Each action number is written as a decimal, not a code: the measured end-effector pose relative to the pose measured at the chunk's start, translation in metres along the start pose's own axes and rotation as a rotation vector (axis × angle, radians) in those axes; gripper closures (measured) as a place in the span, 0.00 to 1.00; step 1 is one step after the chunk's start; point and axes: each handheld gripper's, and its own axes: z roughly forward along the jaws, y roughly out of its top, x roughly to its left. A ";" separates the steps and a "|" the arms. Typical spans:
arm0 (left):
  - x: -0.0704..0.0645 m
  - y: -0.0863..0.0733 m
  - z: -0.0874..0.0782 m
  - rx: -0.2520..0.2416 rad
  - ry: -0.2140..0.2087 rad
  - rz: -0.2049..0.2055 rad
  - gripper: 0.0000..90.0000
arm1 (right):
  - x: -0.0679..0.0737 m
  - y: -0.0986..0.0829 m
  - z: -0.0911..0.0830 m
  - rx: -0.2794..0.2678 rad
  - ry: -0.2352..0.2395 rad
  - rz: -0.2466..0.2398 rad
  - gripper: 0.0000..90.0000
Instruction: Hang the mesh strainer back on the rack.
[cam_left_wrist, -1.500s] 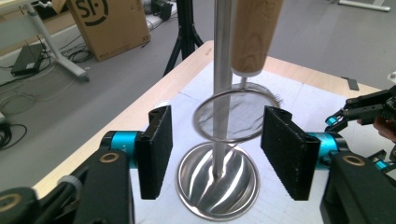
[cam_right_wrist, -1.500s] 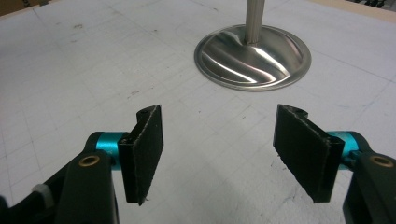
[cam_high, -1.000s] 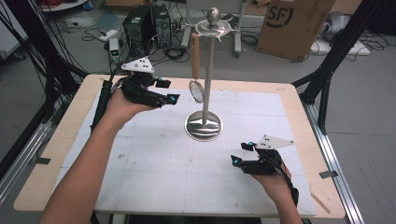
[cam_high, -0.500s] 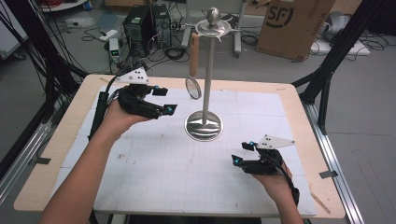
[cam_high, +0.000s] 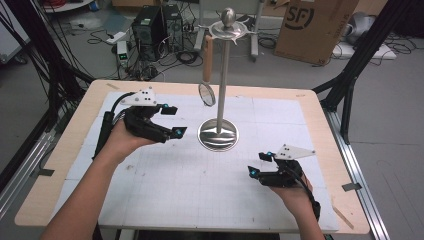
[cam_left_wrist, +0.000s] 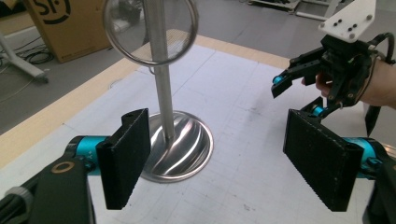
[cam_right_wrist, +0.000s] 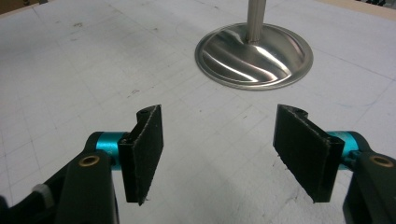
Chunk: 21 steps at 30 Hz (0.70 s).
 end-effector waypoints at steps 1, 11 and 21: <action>-0.001 -0.002 -0.001 -0.001 0.006 0.001 0.26 | 0.000 0.000 0.000 0.001 0.002 0.000 0.36; -0.012 -0.020 -0.007 -0.019 0.031 0.022 0.25 | -0.002 0.000 -0.001 -0.002 -0.003 0.003 0.36; -0.019 -0.045 -0.003 -0.007 0.031 0.012 0.24 | -0.001 -0.001 -0.003 -0.008 -0.001 0.002 0.36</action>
